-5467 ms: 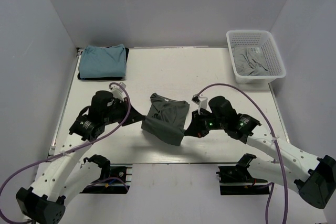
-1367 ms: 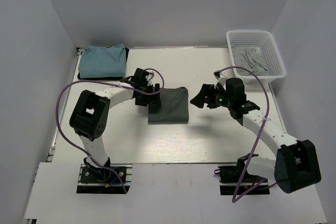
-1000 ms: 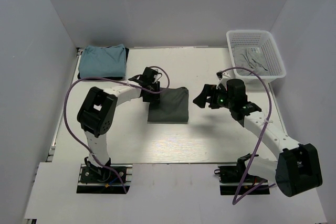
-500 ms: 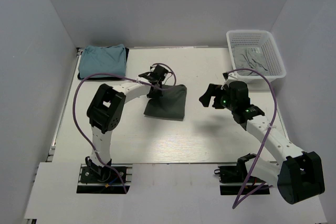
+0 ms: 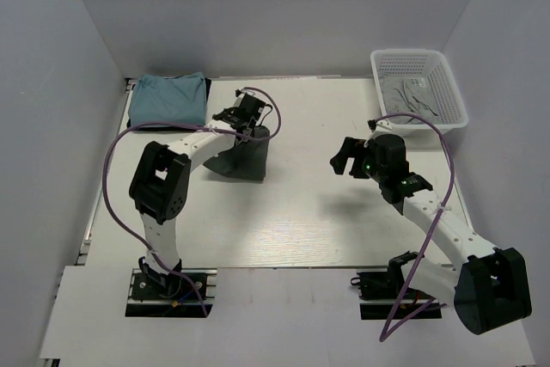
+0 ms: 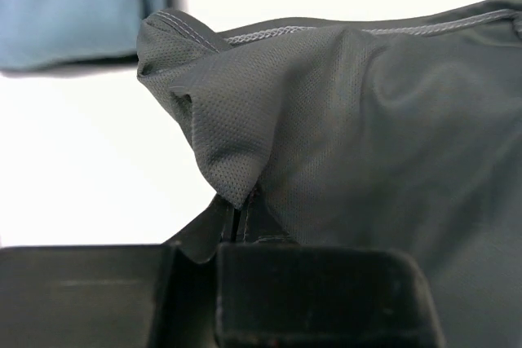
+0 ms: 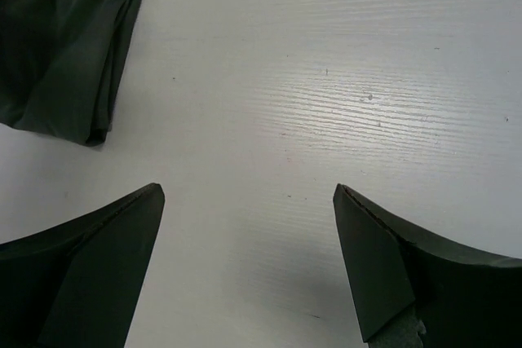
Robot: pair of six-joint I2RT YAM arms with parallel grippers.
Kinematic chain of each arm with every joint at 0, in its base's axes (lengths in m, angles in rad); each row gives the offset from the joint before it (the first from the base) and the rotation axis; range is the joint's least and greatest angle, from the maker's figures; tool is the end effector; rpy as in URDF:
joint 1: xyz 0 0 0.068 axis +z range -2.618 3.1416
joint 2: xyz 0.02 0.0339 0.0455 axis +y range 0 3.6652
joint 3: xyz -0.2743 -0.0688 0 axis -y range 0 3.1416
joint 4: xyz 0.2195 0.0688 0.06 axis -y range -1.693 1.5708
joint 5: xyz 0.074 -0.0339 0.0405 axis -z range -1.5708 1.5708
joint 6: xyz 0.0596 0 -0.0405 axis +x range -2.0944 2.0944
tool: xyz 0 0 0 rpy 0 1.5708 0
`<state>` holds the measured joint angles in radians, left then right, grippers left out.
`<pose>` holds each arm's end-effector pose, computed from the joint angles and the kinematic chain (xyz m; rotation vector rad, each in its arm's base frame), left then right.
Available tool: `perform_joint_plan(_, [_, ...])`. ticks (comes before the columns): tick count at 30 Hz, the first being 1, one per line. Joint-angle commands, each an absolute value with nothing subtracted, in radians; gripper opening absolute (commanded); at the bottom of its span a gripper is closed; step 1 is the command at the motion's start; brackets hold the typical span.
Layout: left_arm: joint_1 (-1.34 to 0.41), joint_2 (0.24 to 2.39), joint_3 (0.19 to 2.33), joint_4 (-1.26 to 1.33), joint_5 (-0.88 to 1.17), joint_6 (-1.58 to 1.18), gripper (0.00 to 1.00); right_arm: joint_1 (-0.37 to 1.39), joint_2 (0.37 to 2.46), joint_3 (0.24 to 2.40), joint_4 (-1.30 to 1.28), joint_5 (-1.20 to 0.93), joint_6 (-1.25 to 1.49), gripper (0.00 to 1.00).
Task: Fold and stack the t-shirts
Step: Put the neatly folded tshirt into the corner of the board with the left arm
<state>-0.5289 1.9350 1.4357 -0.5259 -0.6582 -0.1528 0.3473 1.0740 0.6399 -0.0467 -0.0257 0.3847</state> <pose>0.3655 -0.1714 0.2138 0.2203 2.3676 0.5405 0.2177 0.0804 0.2550 0.0228 2.0859 0.4776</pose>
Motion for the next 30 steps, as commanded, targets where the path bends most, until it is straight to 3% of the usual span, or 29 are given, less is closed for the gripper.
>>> perform_joint_plan(1, [-0.497, 1.852, 1.468, -0.44, -0.744, -0.042, 0.0, 0.347, 1.066, 0.64, 0.021, -0.005, 0.388, 0.9])
perform_joint_plan(11, [-0.407, 1.833, 1.551, -0.312, -0.736, 0.136, 0.0, 0.342, 1.1, 0.652, 0.051, 0.043, 0.38, 0.9])
perform_joint_plan(30, [-0.295, 1.931, 1.81, -0.307, -0.644, 0.287, 0.0, 0.345, 1.241, 0.745, 0.034, 0.015, 0.362, 0.9])
